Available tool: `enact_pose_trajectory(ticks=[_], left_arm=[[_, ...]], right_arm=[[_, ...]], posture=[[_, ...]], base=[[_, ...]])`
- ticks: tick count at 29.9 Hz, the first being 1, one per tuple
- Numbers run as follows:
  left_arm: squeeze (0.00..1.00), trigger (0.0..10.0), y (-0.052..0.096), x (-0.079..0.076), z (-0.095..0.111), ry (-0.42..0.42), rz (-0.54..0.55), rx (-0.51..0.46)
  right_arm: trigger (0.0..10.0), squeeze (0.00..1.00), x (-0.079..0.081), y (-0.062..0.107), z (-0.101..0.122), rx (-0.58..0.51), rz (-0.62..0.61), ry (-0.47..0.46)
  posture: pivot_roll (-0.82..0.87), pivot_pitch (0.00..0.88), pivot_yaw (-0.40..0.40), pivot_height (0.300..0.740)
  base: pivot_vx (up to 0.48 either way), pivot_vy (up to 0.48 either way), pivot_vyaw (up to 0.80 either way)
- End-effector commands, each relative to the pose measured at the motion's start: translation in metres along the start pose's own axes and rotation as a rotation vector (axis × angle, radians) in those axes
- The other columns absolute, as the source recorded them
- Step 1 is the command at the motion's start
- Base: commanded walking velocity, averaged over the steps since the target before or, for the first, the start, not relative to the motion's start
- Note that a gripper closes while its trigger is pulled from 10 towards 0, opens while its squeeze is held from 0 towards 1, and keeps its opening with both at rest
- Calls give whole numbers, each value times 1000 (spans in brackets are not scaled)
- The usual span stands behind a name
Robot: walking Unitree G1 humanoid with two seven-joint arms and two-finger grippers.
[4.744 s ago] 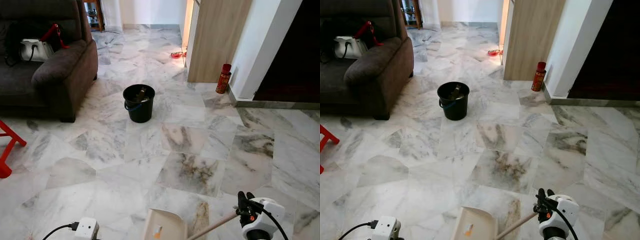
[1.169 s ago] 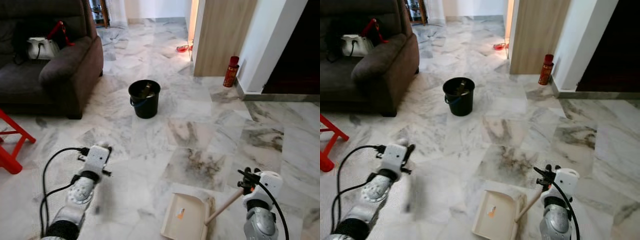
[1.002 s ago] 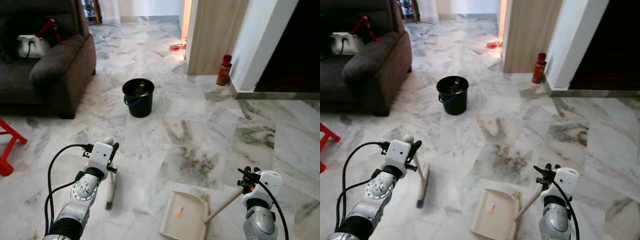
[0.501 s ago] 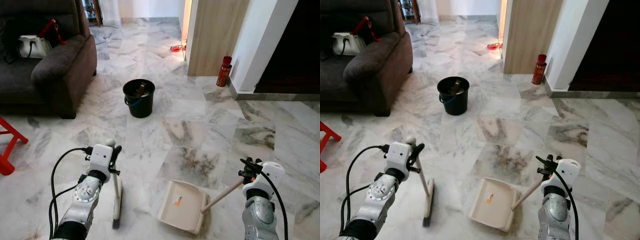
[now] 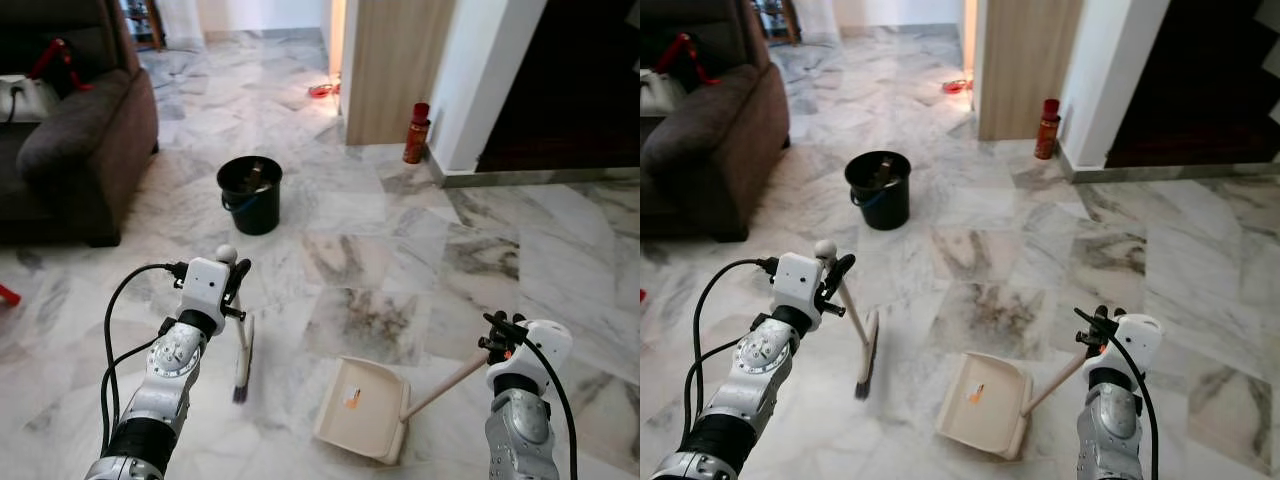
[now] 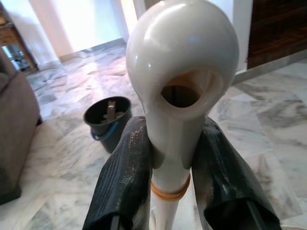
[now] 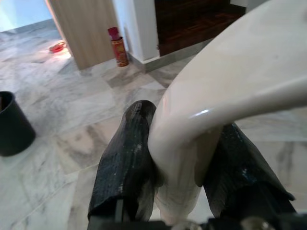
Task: Sweep floor
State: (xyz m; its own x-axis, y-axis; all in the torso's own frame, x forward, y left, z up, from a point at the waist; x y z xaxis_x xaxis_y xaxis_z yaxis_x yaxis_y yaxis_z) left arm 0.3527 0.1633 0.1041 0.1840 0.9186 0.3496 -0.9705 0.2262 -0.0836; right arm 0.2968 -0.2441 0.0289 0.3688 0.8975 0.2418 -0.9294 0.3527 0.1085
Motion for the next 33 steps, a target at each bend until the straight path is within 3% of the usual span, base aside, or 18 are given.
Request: enact_pose_trajectory(ticks=[1, 21, 22, 27, 33], left_arm=[[0, 10000, -4, 4, 10, 3, 12, -33], [0, 10000, 6, 12, 2, 40, 74, -7], [0, 10000, 6, 18, 2, 34, 112, -8], [0, 10000, 5, 18, 3, 28, 101, -12], [0, 10000, 6, 17, 3, 47, 98, -12]], right_arm=[[10000, 0, 5, -6, 13, -46, 12, -8], [10000, 0, 11, -7, 14, -47, 42, 12], [10000, 0, 12, -8, 13, -43, 47, 15], [10000, 0, 14, -8, 13, -40, 53, 16], [10000, 0, 13, -6, 10, -29, 54, 20]], posture=[[-33, 0, -19, 740], [-32, 0, -29, 740], [-32, 0, -30, 740], [-30, 0, -28, 740], [-28, 0, -26, 740]], base=[[0, 0, -788], [0, 0, -788], [0, -420, -788], [0, -461, -788], [0, 0, -788]])
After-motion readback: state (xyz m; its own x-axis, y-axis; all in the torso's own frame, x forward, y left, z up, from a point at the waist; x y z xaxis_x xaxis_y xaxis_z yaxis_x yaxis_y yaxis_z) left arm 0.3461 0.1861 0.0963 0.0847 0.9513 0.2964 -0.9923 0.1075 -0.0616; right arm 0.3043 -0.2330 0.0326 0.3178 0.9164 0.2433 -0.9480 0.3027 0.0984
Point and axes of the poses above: a point about 5 cm out from each wrist's last joint towards the gripper, its own y axis pointing back from the gripper into the wrist, its own z axis along the axis of the wrist's last joint, x = y × z, the point moved 3 cm from there along -y, pointing out of the wrist towards the gripper, and after that the axes turned 7 degrees about -y, right-handed, at the moved point
